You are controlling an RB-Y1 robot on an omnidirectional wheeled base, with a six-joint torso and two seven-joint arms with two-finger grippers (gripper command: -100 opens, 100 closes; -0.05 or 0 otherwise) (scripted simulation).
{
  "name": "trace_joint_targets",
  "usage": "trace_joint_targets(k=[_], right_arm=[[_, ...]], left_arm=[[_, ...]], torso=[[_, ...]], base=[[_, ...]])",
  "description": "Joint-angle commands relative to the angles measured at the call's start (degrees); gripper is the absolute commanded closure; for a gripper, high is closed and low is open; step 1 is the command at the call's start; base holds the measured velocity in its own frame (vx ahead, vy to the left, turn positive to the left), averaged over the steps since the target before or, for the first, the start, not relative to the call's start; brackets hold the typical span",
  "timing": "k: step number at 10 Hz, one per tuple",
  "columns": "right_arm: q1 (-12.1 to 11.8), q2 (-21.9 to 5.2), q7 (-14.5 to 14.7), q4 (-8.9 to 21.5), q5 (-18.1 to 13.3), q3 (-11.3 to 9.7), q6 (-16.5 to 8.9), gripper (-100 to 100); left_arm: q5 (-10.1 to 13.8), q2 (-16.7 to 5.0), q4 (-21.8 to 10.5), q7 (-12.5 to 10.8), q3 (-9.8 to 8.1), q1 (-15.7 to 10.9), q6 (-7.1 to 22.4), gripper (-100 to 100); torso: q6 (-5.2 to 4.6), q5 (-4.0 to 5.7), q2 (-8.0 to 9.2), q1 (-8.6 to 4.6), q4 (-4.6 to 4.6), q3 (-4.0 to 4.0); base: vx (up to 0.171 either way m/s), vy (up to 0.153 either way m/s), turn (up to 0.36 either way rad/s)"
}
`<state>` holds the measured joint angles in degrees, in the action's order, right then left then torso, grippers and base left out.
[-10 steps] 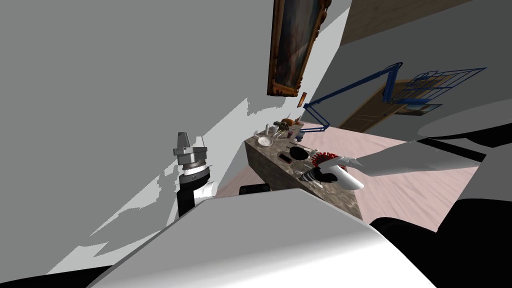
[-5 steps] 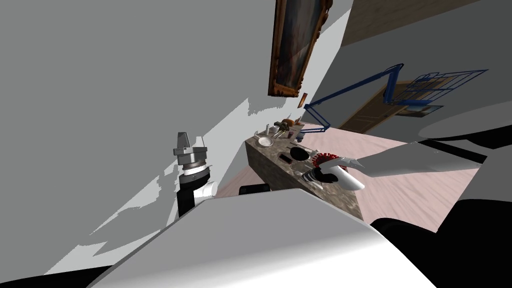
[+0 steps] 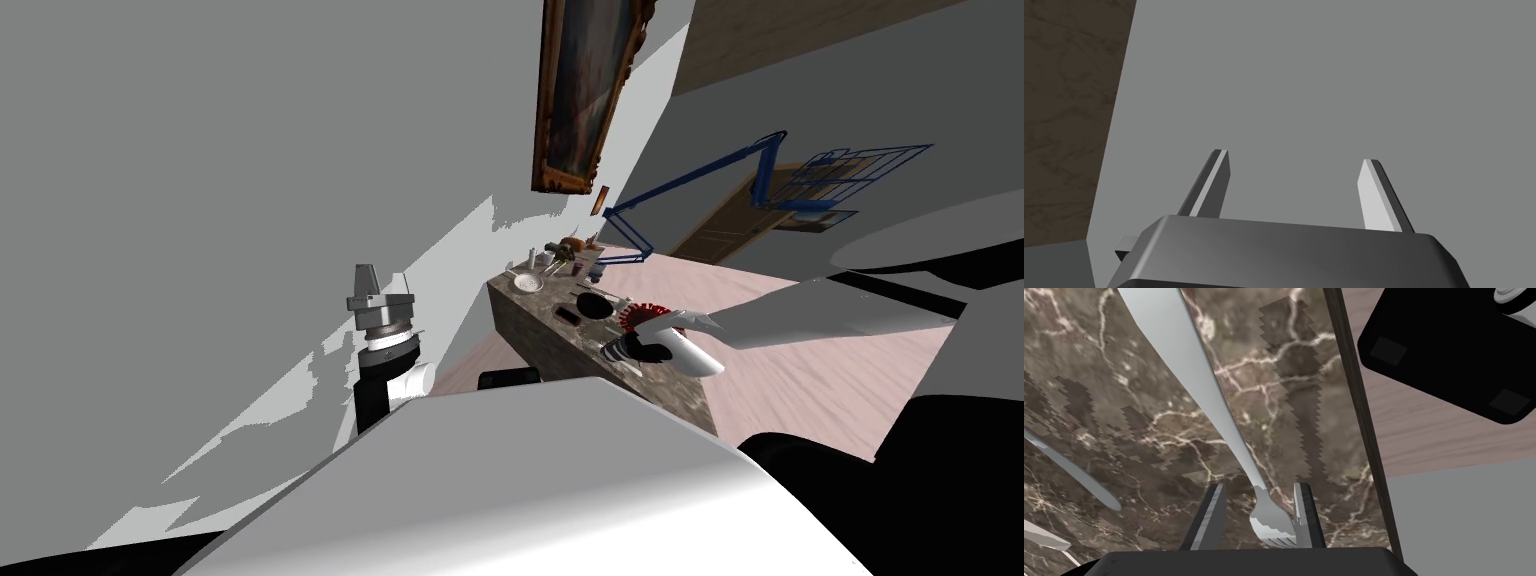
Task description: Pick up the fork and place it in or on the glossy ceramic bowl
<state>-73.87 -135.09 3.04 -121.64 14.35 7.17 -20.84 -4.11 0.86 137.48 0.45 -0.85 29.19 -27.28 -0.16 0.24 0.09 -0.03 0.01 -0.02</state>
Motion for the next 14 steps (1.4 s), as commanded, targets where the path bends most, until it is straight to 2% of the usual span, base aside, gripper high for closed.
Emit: trace_joint_targets(k=[1, 4, 5, 6, 7, 9, 10, 13, 14], right_arm=[[2.56, -2.12, -0.25, -1.52, 1.52, -0.96, -0.43, 100], [5.63, -4.37, -0.41, -3.24, 3.16, -2.24, -0.93, 100], [5.13, -3.8, -0.35, -3.0, 2.75, -2.1, -0.87, 100], [5.28, -3.85, -0.33, -3.06, 2.82, -2.21, -0.87, 0], [7.23, -3.95, 0.08, -2.59, 2.06, -2.65, 0.36, 100], [9.31, -3.66, 0.37, -1.99, 1.25, -3.62, 2.01, 100], [11.87, -3.1, 0.67, -1.32, 0.19, -4.97, 4.02, 100], [16.63, -1.96, 1.17, -0.33, -1.71, -7.45, 7.41, 100], [16.63, -1.96, 1.17, -0.33, -1.71, -7.45, 7.41, 100]], left_arm=[[0.0, 0.0, 0.0, 0.0, 0.0, 0.0, 0.0, 0], [0.0, 0.0, 0.0, 0.0, 0.0, 0.0, 0.0, 0], [0.0, 0.0, 0.0, 0.0, 0.0, 0.0, 0.0, 0], [0.0, 0.0, 0.0, 0.0, 0.0, 0.0, 0.0, 0], [0.0, 0.0, 0.0, 0.0, 0.0, 0.0, 0.0, 0], [0.0, 0.0, 0.0, 0.0, 0.01, -0.01, 0.0, 0], [0.0, 0.0, 0.0, 0.0, 0.01, -0.02, 0.0, 0], [0.0, 0.0, -0.01, 0.0, 0.01, -0.02, 0.01, 0], [0.0, 0.0, -0.01, 0.0, 0.01, -0.02, 0.01, 0]], torso=[[0.0, 0.0, 0.0, 0.0, 0.0, 0.0], [0.01, -0.01, 0.0, -0.02, 0.0, 0.0], [0.01, -0.01, -0.01, -0.02, 0.0, 0.0], [0.02, 0.0, -0.02, 0.03, 0.01, 0.01], [0.02, -0.01, -0.04, 0.06, 0.01, 0.02], [0.11, -0.06, 0.12, 0.21, -0.05, -0.08], [0.08, -0.06, 0.2, 0.2, -0.07, -0.13], [0.08, -0.05, 0.42, 0.09, -0.13, -0.26], [0.07, -0.04, 0.43, 0.08, -0.12, -0.26]], base=[[-0.015, -0.028, -0.108], [-0.012, -0.028, -0.061], [-0.004, -0.008, -0.005], [0.0, 0.0, 0.0], [-0.058, 0.017, 0.204], [-0.085, 0.006, 0.204], [-0.139, -0.004, 0.335], [-0.136, -0.022, 0.298], [-0.081, -0.007, 0.07]])
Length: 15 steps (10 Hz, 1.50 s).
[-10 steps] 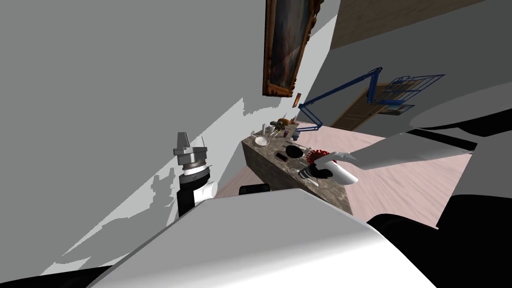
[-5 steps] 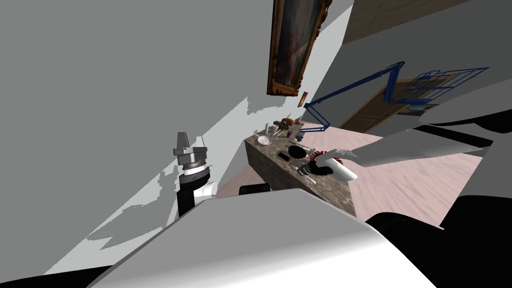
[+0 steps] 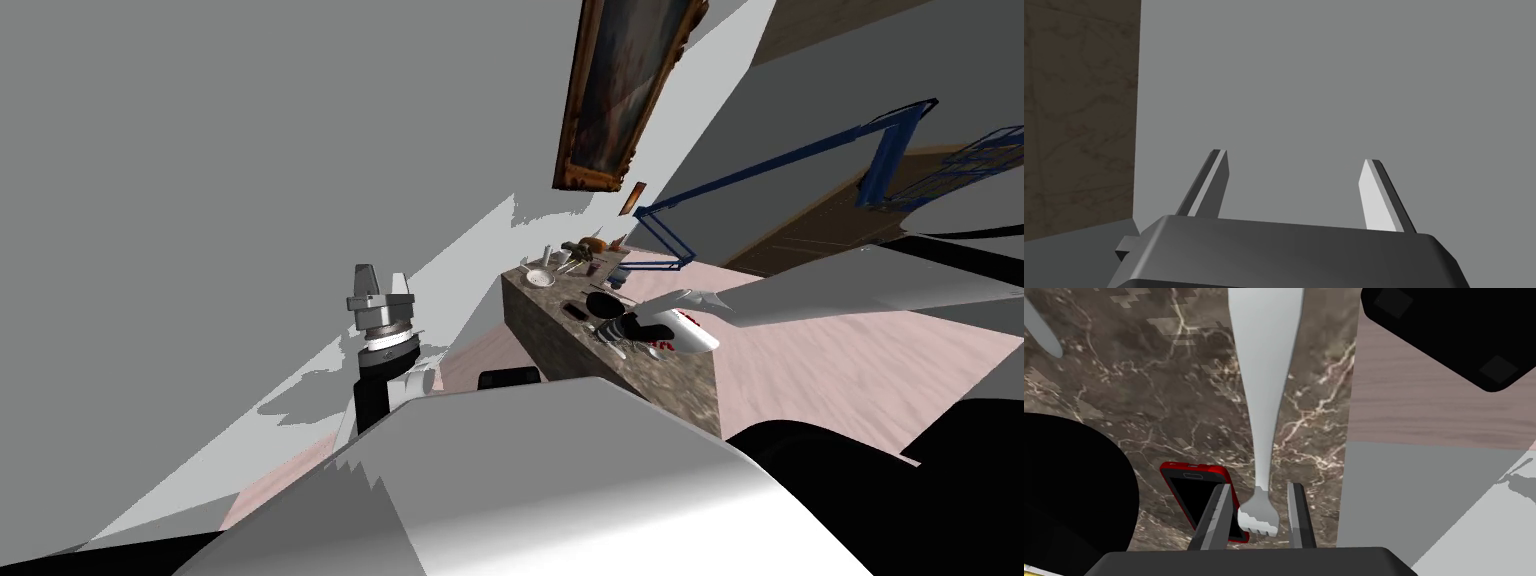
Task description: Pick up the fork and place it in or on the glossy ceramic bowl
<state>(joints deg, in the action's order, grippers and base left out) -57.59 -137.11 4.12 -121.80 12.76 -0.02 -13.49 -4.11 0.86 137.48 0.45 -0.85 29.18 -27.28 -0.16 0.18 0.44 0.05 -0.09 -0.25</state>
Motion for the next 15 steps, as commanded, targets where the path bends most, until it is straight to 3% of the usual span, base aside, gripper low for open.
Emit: trace_joint_targets(k=[1, 6, 9, 14, 15], right_arm=[[2.0, 0.46, 0.26, 0.17, -0.78, -1.17, 1.28, 100], [9.75, 2.35, 1.06, 2.38, -3.6, -6.1, 7.97, 100], [13.19, 3.01, 1.42, 4.43, -4.43, -9.13, 12.4, 100], [15.76, 2.87, 1.84, 9.75, -3.7, -13.62, 20.01, 100], [15.76, 2.87, 1.84, 9.75, -3.7, -13.62, 20.28, 100]], left_arm=[[0.0, 0.0, 0.0, 0.0, 0.0, 0.0, 0.0, 0], [0.0, 0.0, 0.0, 0.0, 0.0, -0.01, 0.0, 0], [0.0, 0.0, 0.0, 0.0, 0.0, -0.01, 0.0, 0], [0.0, -0.01, 0.0, 0.0, -0.01, 0.01, 0.0, 0], [0.0, -0.01, 0.0, 0.0, -0.01, 0.01, 0.0, 0]], torso=[[0.0, 0.0, 0.0, 0.0, 0.0, 0.0], [0.16, -0.05, 0.11, 0.12, 0.0, -0.05], [0.23, -0.03, 0.02, -0.02, 0.03, 0.0], [0.2, 0.0, -0.31, -0.18, 0.11, 0.2], [0.18, 0.01, -0.39, -0.24, 0.13, 0.25]], base=[[-0.07, 0.0, 0.138], [-0.13, -0.004, 0.274], [-0.107, -0.019, 0.249], [-0.036, -0.024, 0.131], [0.008, -0.026, 0.025]])
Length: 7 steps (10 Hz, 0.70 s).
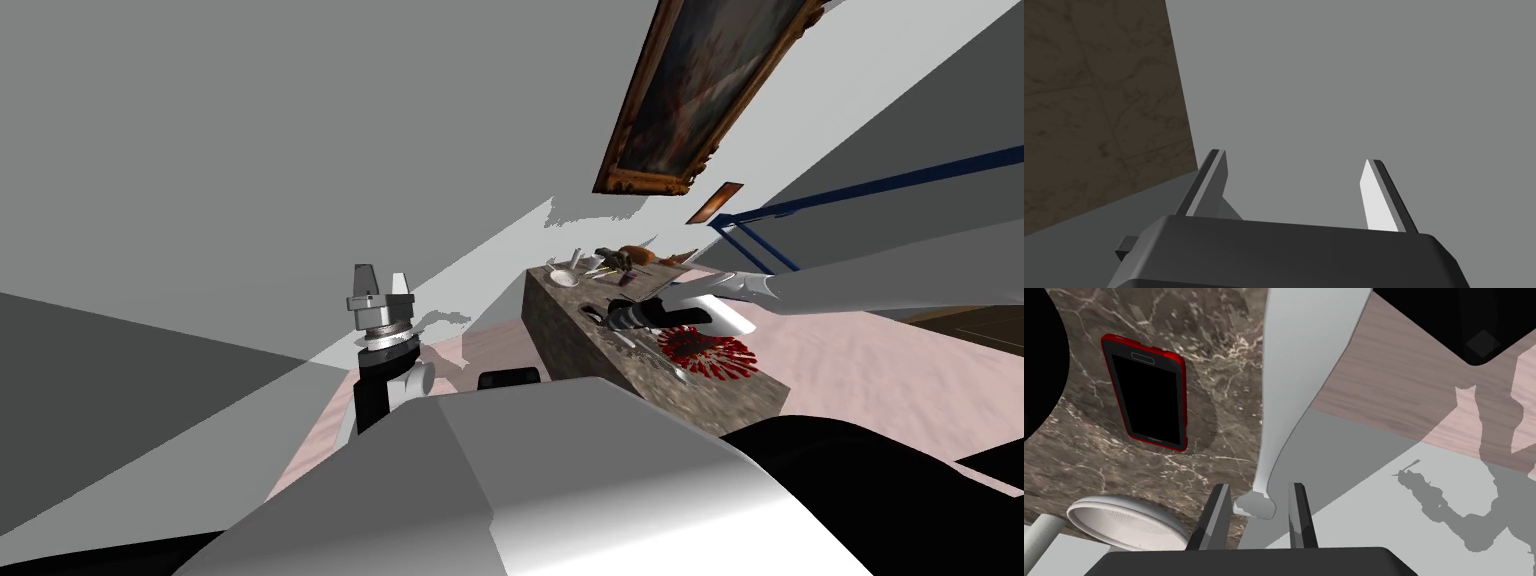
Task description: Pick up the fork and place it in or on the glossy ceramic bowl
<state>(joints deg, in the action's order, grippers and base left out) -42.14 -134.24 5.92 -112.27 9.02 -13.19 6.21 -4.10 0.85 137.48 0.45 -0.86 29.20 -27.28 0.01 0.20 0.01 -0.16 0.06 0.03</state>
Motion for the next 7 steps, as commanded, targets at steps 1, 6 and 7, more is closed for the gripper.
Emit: trace_joint_targets(k=[1, 6, 7], right_arm=[[0.29, -0.2, 0.09, 1.58, 0.52, -1.22, 2.2, 100], [-2.1, -2.05, 0.09, 9.14, 4.23, -4.56, 10.11, 100], [-2.93, -2.55, 0.05, 10.71, 5.14, -5.13, 11.62, 100]], left_arm=[[0.0, 0.0, 0.0, 0.0, 0.0, 0.0, 0.0, 0], [0.0, 0.0, 0.0, 0.0, -0.01, 0.01, 0.0, 0], [0.0, 0.0, 0.0, 0.0, -0.01, 0.01, 0.0, 0]], torso=[[0.0, 0.0, 0.0, 0.0, 0.0, 0.0], [-0.05, 0.01, -0.25, -0.16, 0.04, 0.14], [-0.05, 0.03, -0.32, -0.18, 0.06, 0.18]], base=[[0.018, -0.016, 0.04], [0.06, -0.043, -0.009], [0.103, -0.054, -0.056]])
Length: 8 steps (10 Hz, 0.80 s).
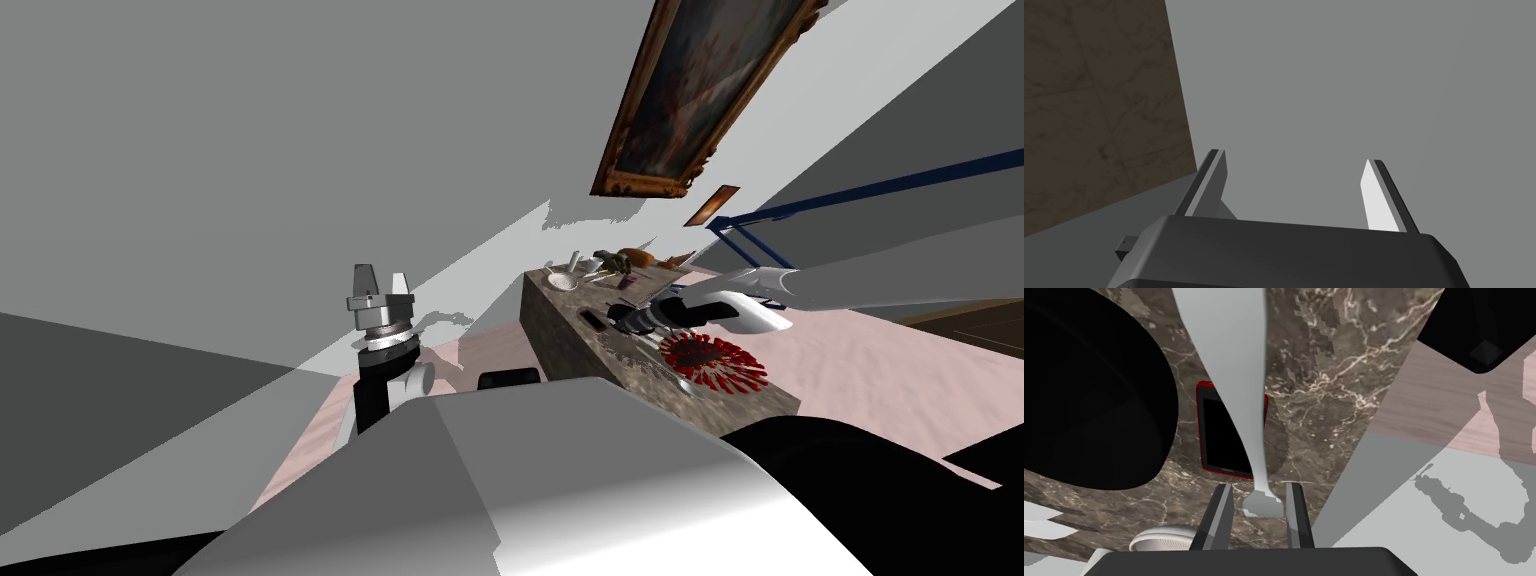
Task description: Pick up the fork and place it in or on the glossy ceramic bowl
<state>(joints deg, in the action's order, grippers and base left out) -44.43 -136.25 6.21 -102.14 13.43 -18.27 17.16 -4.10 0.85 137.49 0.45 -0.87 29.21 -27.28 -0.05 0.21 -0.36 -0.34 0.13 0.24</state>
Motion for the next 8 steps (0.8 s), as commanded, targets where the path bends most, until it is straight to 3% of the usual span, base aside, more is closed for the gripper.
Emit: trace_joint_targets(k=[1, 8], right_arm=[[-1.53, -1.04, -0.28, 2.14, 1.66, -0.58, 2.15, 100], [-7.88, -4.32, -0.81, 11.77, 7.68, -3.67, 11.16, 100]], left_arm=[[0.0, 0.0, 0.0, 0.0, 0.0, 0.0, 0.0, 0], [0.0, 0.0, 0.0, 0.0, 0.0, 0.0, 0.0, 0]], torso=[[0.0, 0.0, 0.0, 0.0, 0.0, 0.0], [-0.14, -0.03, -0.06, 0.06, -0.01, 0.03]], base=[[0.119, -0.061, -0.061], [0.119, -0.056, -0.066]])
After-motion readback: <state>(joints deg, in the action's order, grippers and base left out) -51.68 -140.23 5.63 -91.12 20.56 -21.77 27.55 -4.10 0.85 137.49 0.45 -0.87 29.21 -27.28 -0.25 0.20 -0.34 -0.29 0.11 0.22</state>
